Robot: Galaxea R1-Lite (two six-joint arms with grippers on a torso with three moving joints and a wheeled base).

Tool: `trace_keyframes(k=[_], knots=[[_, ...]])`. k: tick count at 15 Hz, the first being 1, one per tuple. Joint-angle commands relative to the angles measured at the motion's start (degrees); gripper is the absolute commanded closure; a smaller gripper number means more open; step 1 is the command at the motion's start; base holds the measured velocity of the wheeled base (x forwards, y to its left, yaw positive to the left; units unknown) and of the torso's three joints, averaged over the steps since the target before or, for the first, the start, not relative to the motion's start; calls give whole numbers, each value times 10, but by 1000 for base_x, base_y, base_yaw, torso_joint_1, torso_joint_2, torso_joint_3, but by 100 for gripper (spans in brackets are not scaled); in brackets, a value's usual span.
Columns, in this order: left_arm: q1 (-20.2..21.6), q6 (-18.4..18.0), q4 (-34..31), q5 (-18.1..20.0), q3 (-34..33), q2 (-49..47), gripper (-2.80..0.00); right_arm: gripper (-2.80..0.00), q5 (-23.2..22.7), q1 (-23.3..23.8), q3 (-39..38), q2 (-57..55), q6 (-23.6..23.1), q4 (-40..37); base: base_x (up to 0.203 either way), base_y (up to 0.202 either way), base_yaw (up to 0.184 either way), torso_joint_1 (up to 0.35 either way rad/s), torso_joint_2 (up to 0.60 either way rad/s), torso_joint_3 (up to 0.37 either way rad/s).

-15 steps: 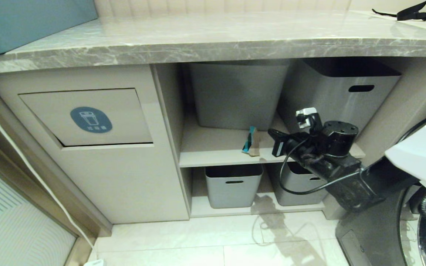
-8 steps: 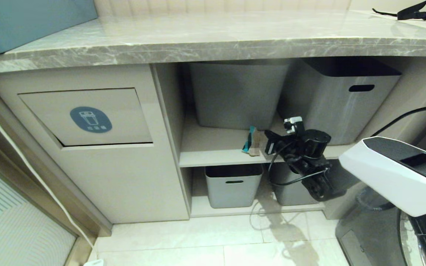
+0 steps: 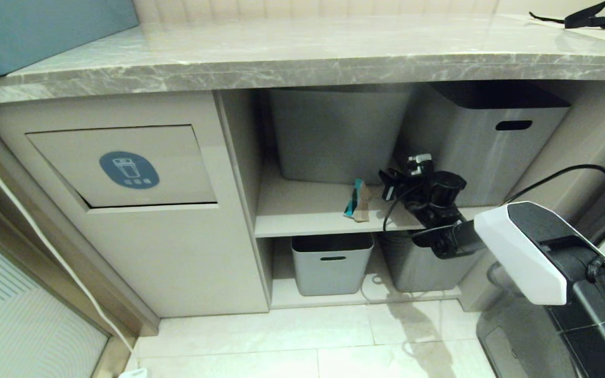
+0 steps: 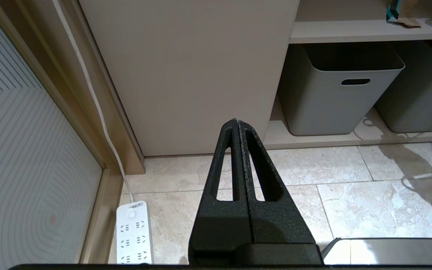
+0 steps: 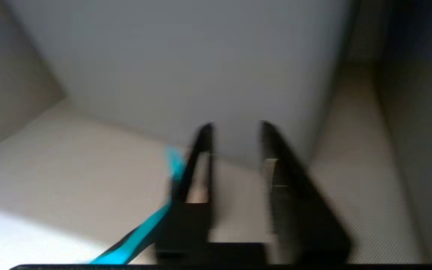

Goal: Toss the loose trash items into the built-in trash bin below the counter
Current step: Pick up the garbage

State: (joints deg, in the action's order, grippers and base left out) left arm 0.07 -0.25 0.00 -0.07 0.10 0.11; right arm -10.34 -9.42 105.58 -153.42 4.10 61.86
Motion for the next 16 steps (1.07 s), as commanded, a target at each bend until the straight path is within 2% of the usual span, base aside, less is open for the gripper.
trace_keyframes(k=[1, 6, 11, 16], knots=[[0, 0, 0, 0, 0, 1, 0, -280, -31, 8, 49, -47, 2, -12, 0, 0, 0, 0, 0, 0], [0, 0, 0, 0, 0, 1, 0, -280, -129, 13, 47, -58, 2, -16, 0, 0, 0, 0, 0, 0], [0, 0, 0, 0, 0, 1, 0, -280, -167, 6, 8, -52, 1, -17, 0, 0, 0, 0, 0, 0], [0, 0, 0, 0, 0, 1, 0, -280, -170, -7, 1, -49, 4, -52, 0, 0, 0, 0, 0, 0]])
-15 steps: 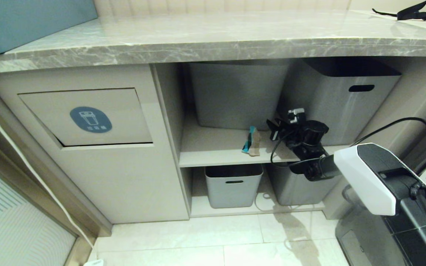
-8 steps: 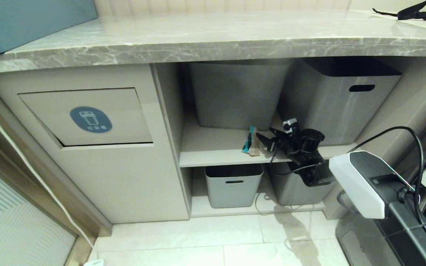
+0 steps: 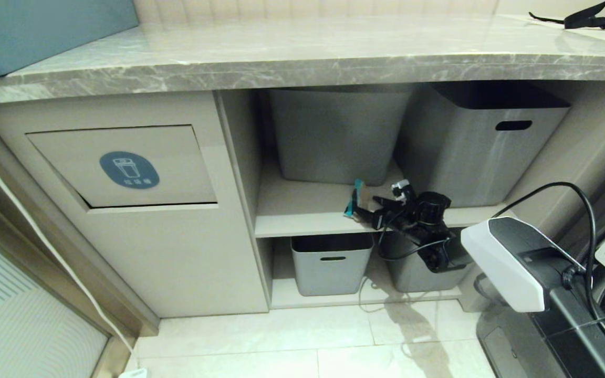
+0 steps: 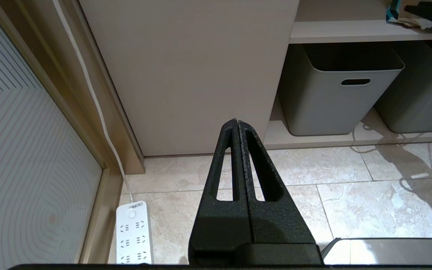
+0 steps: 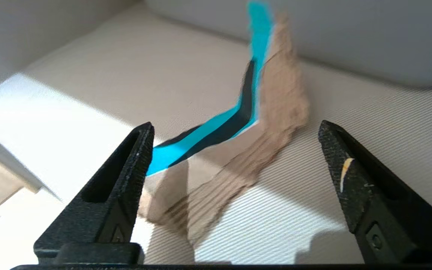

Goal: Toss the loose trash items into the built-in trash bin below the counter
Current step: Pick up the garbage

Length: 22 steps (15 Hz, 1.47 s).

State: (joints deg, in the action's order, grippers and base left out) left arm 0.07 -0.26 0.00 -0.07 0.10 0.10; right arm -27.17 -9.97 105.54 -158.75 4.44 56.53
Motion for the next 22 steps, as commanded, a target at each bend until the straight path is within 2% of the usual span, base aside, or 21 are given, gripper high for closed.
trace_keyframes(k=[1, 6, 8, 10, 11, 13, 15, 19, 22], knots=[[0, 0, 0, 0, 0, 1, 0, -280, -2, -1, 11, 1, 0, -7, 0, 0, 0, 0, 0, 0], [0, 0, 0, 0, 0, 1, 0, -280, -9, -4, 9, 1, -15, -21, 0, 0, 0, 0, 0, 0], [0, 0, 0, 0, 0, 1, 0, -280, -8, -6, -6, 3, -65, -22, 0, 0, 0, 0, 0, 0], [0, 0, 0, 0, 0, 1, 0, -280, -8, -6, -15, 3, -91, -21, 0, 0, 0, 0, 0, 0], [0, 0, 0, 0, 0, 1, 0, -280, -8, -6, -30, 3, -135, -21, 0, 0, 0, 0, 0, 0], [0, 0, 0, 0, 0, 1, 0, -280, -8, -7, -61, 11, -165, -20, 0, 0, 0, 0, 0, 0], [0, 0, 0, 0, 0, 1, 0, -280, -8, -11, -88, 25, -170, -16, 0, 0, 0, 0, 0, 0], [0, 0, 0, 0, 0, 1, 0, -280, -7, -13, -93, 64, -161, 15, 0, 0, 0, 0, 0, 0], [0, 0, 0, 0, 0, 1, 0, -280, -5, -13, -86, 81, -129, 21, 0, 0, 0, 0, 0, 0]])
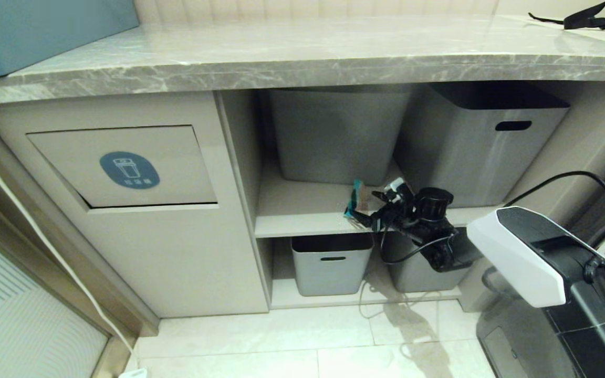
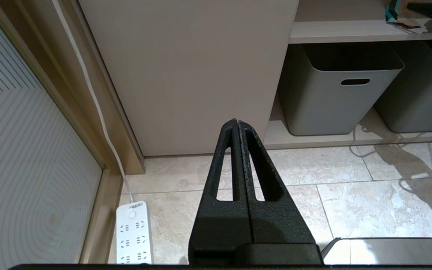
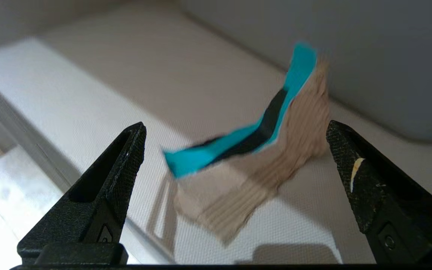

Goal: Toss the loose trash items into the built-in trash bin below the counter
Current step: Pick up the garbage

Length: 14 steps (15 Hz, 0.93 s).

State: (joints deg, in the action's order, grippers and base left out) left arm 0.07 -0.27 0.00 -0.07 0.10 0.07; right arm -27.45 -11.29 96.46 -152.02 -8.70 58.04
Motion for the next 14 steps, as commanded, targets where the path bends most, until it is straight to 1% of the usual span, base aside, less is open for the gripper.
trace_keyframes(k=[1, 2, 3, 4, 7, 8, 10, 12, 14], knots=[[0, 0, 0, 0, 0, 1, 0, -280, 2, 2, 7, 11, 1, 6, 0, 0, 0, 0, 0, 0], [0, 0, 0, 0, 0, 1, 0, -280, 14, 3, 8, 6, -1, 7, 0, 0, 0, 0, 0, 0], [0, 0, 0, 0, 0, 1, 0, -280, 43, 4, 13, -3, -3, 10, 0, 0, 0, 0, 0, 0], [0, 0, -1, 0, 0, 1, 0, -280, 60, 4, 22, -9, -4, 12, 0, 0, 0, 0, 0, 0], [0, 0, 0, 0, 0, 1, 0, -280, 91, 10, 57, -36, -16, 11, 0, 0, 0, 0, 0, 0], [0, 0, 0, 0, 0, 1, 0, -280, 108, 10, 63, -42, -18, 11, 0, 0, 0, 0, 0, 0], [0, 0, 0, 0, 0, 1, 0, -280, 121, 10, 73, -51, -25, 10, 0, 0, 0, 0, 0, 0], [0, 0, 0, 0, 0, 1, 0, -280, 124, 12, 81, -66, -57, 10, 0, 0, 0, 0, 0, 0], [0, 0, 0, 0, 0, 1, 0, -280, 124, 12, 80, -72, -70, 10, 0, 0, 0, 0, 0, 0]])
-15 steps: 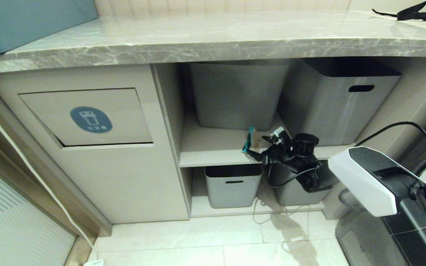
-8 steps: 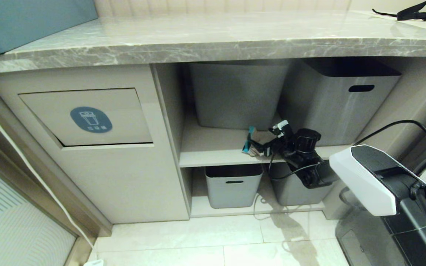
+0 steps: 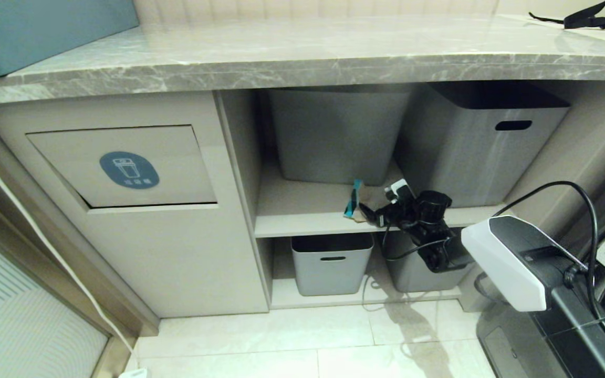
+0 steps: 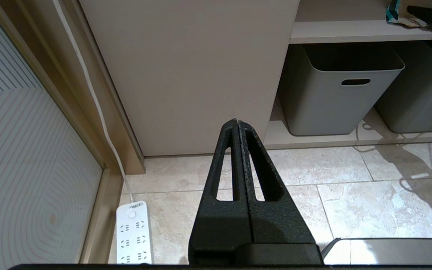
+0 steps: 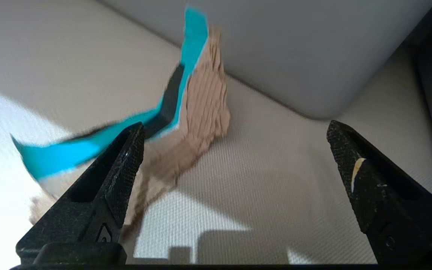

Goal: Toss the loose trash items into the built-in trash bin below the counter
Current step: Pick up the garbage

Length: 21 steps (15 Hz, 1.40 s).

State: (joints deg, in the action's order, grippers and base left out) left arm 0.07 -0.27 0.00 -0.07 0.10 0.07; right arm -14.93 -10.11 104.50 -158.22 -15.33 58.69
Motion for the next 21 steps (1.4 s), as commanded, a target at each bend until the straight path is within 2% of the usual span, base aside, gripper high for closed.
trace_keyframes(k=[1, 9, 13, 21], knots=[[0, 0, -1, 0, 0, 1, 0, -280, -2, 0, -1, -9, -12, 3, 0, 0, 0, 0, 0, 0], [0, 0, 0, 0, 0, 1, 0, -280, -6, -7, -28, 13, -24, -18, 0, 0, 0, 0, 0, 0], [0, 0, 0, 0, 0, 1, 0, -280, -6, -7, -78, 46, -67, -20, 0, 0, 0, 0, 0, 0], [0, 0, 0, 0, 0, 1, 0, -280, -24, -18, -118, 84, -61, -23, 0, 0, 0, 0, 0, 0]])
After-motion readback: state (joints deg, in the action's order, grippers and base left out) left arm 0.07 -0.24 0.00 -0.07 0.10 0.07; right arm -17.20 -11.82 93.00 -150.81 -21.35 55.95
